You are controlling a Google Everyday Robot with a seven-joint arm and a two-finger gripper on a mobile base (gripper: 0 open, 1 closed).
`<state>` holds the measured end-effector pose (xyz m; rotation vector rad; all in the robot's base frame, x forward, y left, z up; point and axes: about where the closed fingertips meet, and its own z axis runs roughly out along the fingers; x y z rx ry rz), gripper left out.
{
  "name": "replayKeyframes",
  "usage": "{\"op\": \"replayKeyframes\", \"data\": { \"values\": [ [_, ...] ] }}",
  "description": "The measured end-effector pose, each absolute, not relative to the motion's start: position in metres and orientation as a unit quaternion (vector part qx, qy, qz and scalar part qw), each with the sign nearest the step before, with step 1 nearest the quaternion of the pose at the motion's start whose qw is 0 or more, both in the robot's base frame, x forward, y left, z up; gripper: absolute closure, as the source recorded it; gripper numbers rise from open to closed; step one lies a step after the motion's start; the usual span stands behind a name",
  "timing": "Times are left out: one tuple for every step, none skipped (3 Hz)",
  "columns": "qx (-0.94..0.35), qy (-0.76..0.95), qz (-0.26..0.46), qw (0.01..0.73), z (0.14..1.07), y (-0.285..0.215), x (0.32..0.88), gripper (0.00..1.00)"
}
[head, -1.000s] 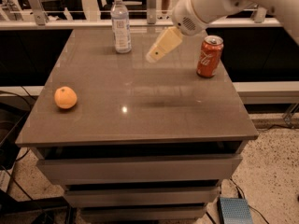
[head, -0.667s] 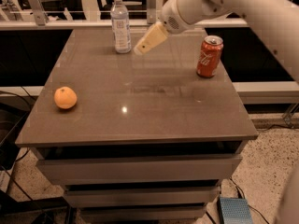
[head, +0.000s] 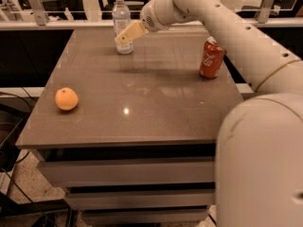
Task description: Move blue plastic bottle near orange
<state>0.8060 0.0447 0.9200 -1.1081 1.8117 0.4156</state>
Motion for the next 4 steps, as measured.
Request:
{"op": "replayKeyframes", "data": {
  "values": [
    [-0.430,0.739,0.202,0.478,0.908,0.075,0.840,0.00],
    [-0.414,0.731,0.243,0.485,0.905,0.103,0.858,0.17],
    [-0.407,0.720,0.266,0.496,0.911,0.115,0.864,0.40],
    [-0.399,0.713,0.276,0.506,0.917,0.110,0.864,0.63]
  ]
}}
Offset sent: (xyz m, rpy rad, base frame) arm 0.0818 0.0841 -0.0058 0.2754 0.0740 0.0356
